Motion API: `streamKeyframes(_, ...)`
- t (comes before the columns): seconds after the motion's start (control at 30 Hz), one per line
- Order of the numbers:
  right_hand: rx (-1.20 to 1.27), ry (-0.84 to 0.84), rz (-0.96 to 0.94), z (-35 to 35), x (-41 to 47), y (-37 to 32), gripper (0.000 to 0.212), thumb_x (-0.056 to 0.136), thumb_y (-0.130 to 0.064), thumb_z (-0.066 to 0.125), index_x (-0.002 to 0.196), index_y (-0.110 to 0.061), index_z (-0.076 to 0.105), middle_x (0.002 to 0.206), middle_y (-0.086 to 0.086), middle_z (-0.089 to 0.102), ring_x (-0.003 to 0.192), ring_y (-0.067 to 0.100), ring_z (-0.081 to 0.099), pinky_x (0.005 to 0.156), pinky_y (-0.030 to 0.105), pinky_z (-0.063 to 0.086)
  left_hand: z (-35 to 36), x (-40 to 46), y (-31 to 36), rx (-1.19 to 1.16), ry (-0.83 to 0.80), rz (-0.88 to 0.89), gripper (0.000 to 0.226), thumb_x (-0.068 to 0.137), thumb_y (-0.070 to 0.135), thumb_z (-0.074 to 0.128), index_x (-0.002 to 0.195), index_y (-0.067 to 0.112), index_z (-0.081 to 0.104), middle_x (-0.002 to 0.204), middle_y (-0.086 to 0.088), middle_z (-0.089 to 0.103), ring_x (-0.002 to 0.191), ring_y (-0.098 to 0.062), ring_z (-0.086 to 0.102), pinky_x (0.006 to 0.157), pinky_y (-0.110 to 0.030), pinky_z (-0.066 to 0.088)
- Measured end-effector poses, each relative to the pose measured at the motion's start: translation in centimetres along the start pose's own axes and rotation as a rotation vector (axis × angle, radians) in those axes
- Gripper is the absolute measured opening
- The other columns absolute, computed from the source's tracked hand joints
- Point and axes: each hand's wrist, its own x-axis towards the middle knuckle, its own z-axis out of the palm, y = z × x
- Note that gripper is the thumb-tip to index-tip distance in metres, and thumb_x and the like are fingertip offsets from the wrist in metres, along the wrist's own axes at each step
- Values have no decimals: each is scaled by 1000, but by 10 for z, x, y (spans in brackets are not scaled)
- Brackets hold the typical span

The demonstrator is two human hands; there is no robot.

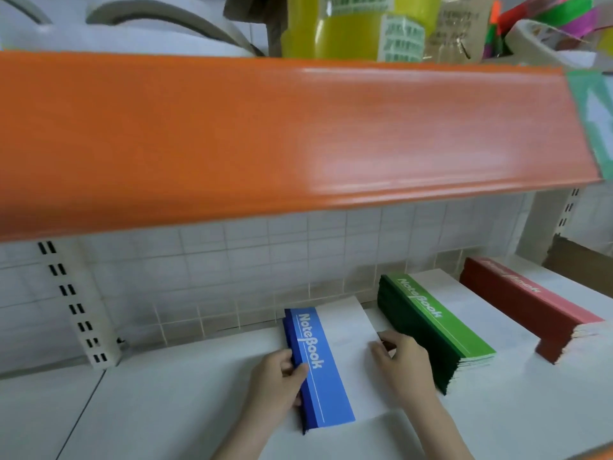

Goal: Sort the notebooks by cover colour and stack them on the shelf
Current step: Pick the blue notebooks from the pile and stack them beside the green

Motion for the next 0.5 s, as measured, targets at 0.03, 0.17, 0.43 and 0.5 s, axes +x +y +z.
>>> streamKeyframes(0.03, -7, 4, -7, 0, 0, 1, 18, 88, -13, 57, 85, 2, 67, 77, 15, 66, 77, 32, 60, 60, 32, 43, 0, 1, -1, 6, 6, 9, 7, 92, 6, 56, 86, 7, 61, 86, -15, 71, 56, -16, 57, 43, -20, 41)
streamKeyframes(0.17, -26, 8, -20, 2, -1, 1, 19, 89, -15, 57, 87, 1, 67, 78, 15, 67, 77, 31, 60, 61, 33, 45, 1, 3, -5, 18, 41, 20, 16, 90, 6, 59, 76, 13, 58, 85, -21, 67, 56, -20, 49, 42, -20, 41)
streamKeyframes(0.43, -13, -4, 8, 6, 4, 0, 23, 85, -9, 55, 99, 7, 63, 92, 23, 66, 87, 38, 60, 69, 40, 51, 4, 3, -9, 54, 152, 47, 39, 87, 8, 63, 63, 33, 44, 64, 12, 59, 70, -21, 58, 61, -34, 50)
streamKeyframes(0.5, -19, -23, 12, 6, 3, 1, 22, 84, -9, 55, 98, 5, 64, 84, 22, 65, 81, 36, 59, 64, 36, 49, 3, 3, -12, 82, 157, 57, 30, 86, 10, 63, 65, 28, 51, 67, 4, 65, 75, -28, 65, 65, -40, 53)
